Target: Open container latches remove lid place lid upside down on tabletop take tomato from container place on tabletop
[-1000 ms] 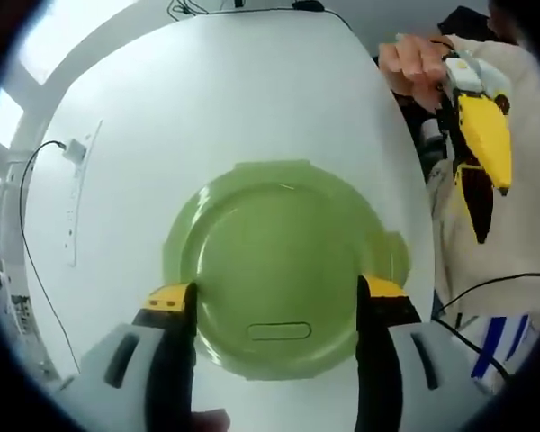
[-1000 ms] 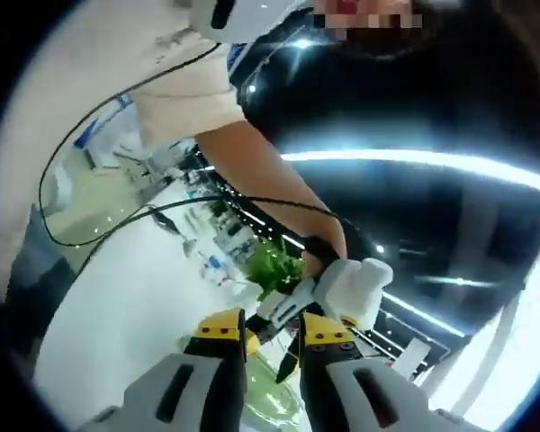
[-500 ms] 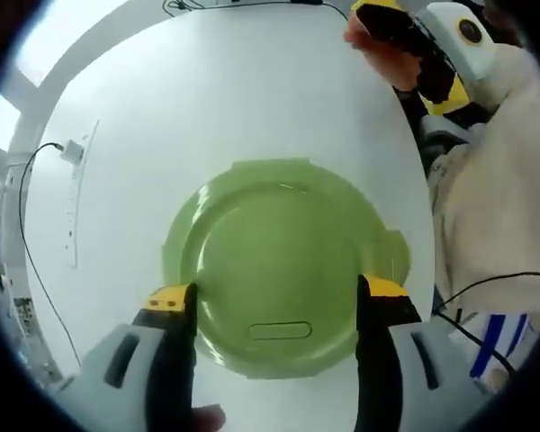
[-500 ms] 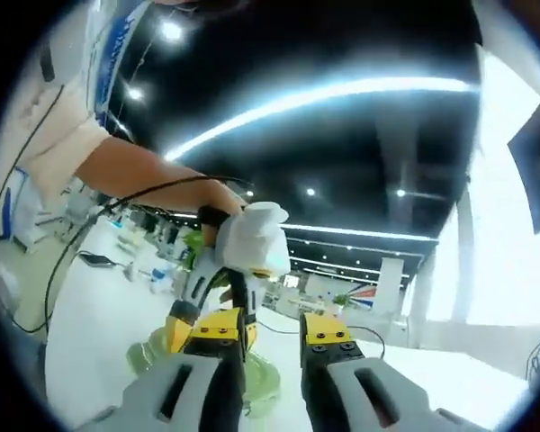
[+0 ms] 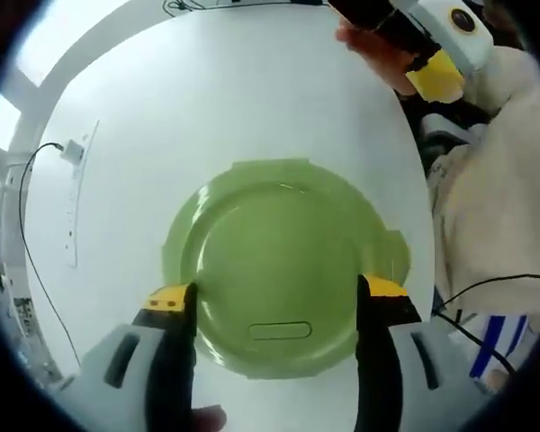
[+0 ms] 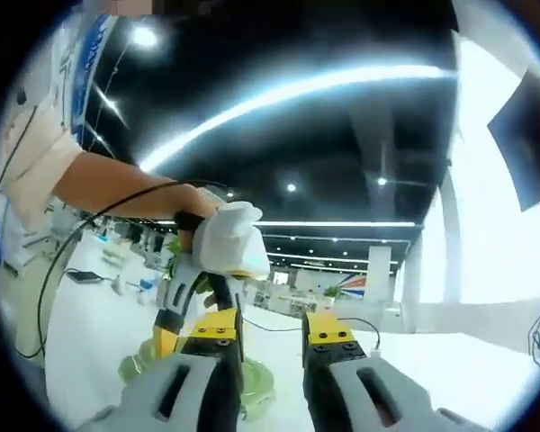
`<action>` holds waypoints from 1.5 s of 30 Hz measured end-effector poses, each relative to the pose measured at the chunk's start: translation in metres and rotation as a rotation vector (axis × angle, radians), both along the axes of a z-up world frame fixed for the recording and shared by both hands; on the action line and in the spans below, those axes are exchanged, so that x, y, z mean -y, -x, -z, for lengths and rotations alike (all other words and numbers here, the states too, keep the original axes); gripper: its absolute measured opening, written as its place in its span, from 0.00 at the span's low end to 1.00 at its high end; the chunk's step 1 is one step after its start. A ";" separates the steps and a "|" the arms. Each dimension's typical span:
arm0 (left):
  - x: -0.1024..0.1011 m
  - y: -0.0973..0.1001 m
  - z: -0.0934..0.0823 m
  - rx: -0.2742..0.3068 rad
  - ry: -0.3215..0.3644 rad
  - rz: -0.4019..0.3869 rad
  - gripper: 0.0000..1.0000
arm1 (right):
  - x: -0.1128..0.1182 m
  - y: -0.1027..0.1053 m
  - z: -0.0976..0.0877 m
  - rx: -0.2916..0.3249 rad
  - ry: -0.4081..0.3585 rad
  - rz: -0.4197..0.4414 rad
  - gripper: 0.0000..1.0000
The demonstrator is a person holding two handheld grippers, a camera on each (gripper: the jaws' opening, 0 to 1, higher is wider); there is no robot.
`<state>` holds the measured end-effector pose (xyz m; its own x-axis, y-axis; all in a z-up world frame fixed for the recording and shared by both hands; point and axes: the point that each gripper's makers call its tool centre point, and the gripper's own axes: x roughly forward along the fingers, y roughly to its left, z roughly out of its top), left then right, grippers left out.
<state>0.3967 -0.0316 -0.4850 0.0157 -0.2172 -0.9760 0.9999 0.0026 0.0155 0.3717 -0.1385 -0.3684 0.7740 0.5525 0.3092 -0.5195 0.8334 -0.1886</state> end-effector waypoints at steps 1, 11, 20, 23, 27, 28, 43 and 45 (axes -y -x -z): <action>0.000 0.000 0.000 0.000 0.000 0.000 0.64 | 0.001 -0.001 0.000 -0.004 -0.003 0.005 0.20; -0.001 0.000 0.000 0.000 0.007 -0.001 0.64 | 0.028 -0.021 0.001 -0.285 -0.400 0.033 0.21; 0.000 0.000 0.000 0.001 0.025 -0.001 0.64 | 0.039 -0.033 0.028 -0.583 -0.862 0.042 0.21; 0.000 0.000 0.001 0.001 0.023 0.000 0.64 | 0.039 -0.038 0.047 -0.692 -1.057 0.036 0.21; 0.000 0.001 0.001 0.001 0.023 0.000 0.64 | 0.031 -0.036 0.052 -0.713 -1.132 0.028 0.21; 0.000 0.001 0.001 0.001 0.022 0.000 0.64 | 0.028 -0.036 0.052 -0.722 -1.152 0.020 0.21; 0.000 0.001 0.002 0.001 0.034 -0.005 0.64 | 0.025 -0.044 0.103 -0.912 -1.524 0.063 0.21; 0.000 0.001 0.002 0.001 0.035 -0.005 0.64 | 0.021 -0.044 0.110 -0.931 -1.525 0.075 0.21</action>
<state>0.3957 -0.0319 -0.4874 0.0175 -0.2512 -0.9678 0.9998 0.0079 0.0160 0.4160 -0.1594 -0.4788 0.9819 0.1834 -0.0480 0.0493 -0.0024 0.9988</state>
